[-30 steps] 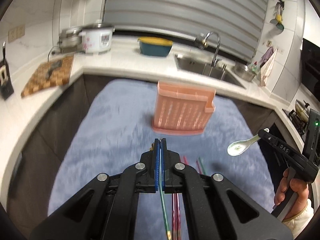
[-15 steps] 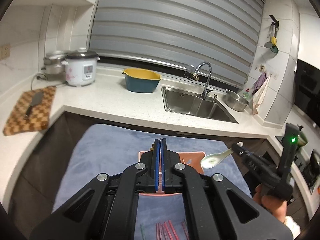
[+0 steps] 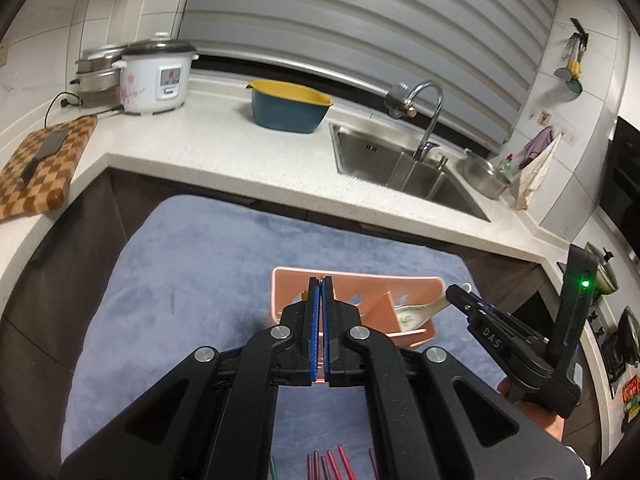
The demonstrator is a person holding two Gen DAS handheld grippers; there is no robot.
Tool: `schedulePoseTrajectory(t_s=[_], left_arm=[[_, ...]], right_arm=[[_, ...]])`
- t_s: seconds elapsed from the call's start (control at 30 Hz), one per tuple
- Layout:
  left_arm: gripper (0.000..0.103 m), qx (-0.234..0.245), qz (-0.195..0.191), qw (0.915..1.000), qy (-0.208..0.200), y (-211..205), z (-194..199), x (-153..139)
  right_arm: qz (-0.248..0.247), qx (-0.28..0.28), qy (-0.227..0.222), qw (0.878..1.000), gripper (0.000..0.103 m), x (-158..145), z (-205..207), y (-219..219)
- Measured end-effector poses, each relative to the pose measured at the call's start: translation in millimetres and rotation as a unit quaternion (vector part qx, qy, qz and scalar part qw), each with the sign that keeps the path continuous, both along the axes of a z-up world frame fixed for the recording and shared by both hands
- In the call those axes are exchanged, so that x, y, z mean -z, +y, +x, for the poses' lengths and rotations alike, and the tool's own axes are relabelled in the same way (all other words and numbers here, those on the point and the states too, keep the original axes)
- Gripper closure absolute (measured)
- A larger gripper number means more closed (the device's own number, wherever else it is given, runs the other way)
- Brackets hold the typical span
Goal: Organize utensils
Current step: 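Carry both spoons into the pink holder and open both tools, then move both open tools back over the chopsticks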
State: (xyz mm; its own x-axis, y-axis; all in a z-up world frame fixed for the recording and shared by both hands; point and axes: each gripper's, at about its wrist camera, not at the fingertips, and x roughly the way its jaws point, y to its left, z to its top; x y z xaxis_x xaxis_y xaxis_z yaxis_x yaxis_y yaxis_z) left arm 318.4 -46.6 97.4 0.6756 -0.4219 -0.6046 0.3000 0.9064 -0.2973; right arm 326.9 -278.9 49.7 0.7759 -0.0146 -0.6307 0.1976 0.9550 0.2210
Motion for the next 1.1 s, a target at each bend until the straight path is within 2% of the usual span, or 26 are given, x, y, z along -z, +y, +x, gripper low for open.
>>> schedulePoseTrajectory(t_s=[0.17,0.3,0.37,0.47,0.5,0.7,0.83,0.93,1.1], left_arm=[[0.102,-0.004,0.007,0.9998,0.016,0.3,6.4,13.6],[0.098,-0.01,0.009,0.9997,0.018,1.2,6.5,17.3],[0.082,-0.02,0.014,0.9996,0.018,2.4,5.5,17.4],[0.066,-0.026,0.014,0.9995,0.009,6.2,-0.2,12.9],[0.064,-0.029,0.016,0.9994,0.003,7.7,-3.8,10.5],[0.049,-0.032,0.036,0.9986,-0.023,19.8,-36.9,1.6],[0.041,-0.039,0.052,0.9976,-0.026,37.0,-75.9,13.7],[0.04,-0.048,0.075,0.9959,-0.014,45.9,-104.6,31.7],[0.035,-0.051,0.094,0.9939,0.028,62.2,-152.7,74.1]], right_arm=[[0.001,-0.001,0.012,1.0,0.095,11.1,3.3,-1.0],[-0.006,0.002,0.002,1.0,0.092,9.8,1.2,0.3],[-0.005,0.002,-0.002,1.0,0.089,7.8,-1.3,0.2],[0.0,0.004,-0.012,1.0,0.084,0.6,-11.8,-1.1],[0.001,0.004,-0.016,1.0,0.082,-3.0,-16.6,-1.4],[0.008,0.005,-0.032,0.999,0.075,-18.6,-63.8,-3.2],[-0.001,0.005,-0.027,1.0,0.072,-14.2,-107.8,-1.4],[-0.018,0.001,-0.009,1.0,0.07,0.4,-145.0,4.8],[-0.012,-0.009,0.044,0.999,0.068,44.0,-206.4,16.7]])
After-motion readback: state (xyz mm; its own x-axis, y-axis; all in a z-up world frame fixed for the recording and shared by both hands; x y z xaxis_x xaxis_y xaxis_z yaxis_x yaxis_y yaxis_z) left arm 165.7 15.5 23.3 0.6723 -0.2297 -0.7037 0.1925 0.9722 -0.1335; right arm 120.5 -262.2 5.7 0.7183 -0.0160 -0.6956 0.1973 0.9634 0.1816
